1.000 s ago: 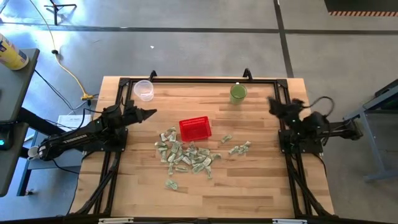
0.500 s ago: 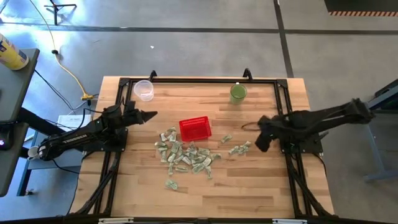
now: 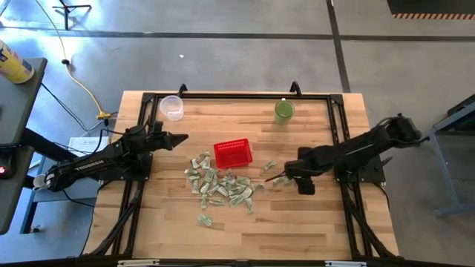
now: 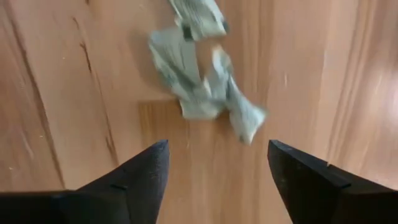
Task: Pick and place Stevia / Truvia into bins
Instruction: Put the stevia packet into the red basket
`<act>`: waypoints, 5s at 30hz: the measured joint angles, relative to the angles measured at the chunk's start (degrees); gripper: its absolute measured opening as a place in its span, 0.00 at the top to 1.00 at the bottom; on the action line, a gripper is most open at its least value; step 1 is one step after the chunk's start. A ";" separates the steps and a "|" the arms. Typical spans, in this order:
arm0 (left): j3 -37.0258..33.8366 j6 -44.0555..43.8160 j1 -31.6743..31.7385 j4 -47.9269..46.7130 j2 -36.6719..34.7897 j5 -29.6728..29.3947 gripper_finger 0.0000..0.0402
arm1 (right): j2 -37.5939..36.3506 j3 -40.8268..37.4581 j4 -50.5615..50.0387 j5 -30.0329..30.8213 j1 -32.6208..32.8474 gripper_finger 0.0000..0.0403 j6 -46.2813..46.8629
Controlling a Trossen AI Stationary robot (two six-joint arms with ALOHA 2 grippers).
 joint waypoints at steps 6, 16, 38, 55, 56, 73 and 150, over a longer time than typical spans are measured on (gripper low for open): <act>0.00 0.41 0.00 0.00 0.01 0.10 0.68 | 2.18 0.93 1.08 3.95 -2.23 0.38 -10.43; 0.00 1.68 0.00 -0.04 0.01 0.10 0.68 | 9.19 1.12 4.44 -2.88 -7.18 0.55 -22.43; 0.00 1.51 0.00 -0.09 0.02 -2.42 0.68 | 13.01 26.20 9.82 -6.82 -17.46 0.98 -12.58; -0.02 2.20 0.00 1.40 0.02 13.04 0.68 | 36.49 57.06 -0.84 -5.45 -18.68 0.61 -17.58; -0.01 3.67 -0.02 1.57 0.01 15.34 0.68 | 35.62 57.20 -1.52 -2.53 -18.25 0.58 -19.30; 0.90 1.29 0.00 18.66 -0.02 13.18 0.81 | 22.23 43.26 -12.14 11.20 -11.35 0.41 -11.06; 44.61 48.71 -10.19 -15.76 58.65 3.37 0.94 | -0.01 1.77 6.27 22.36 6.76 0.41 45.09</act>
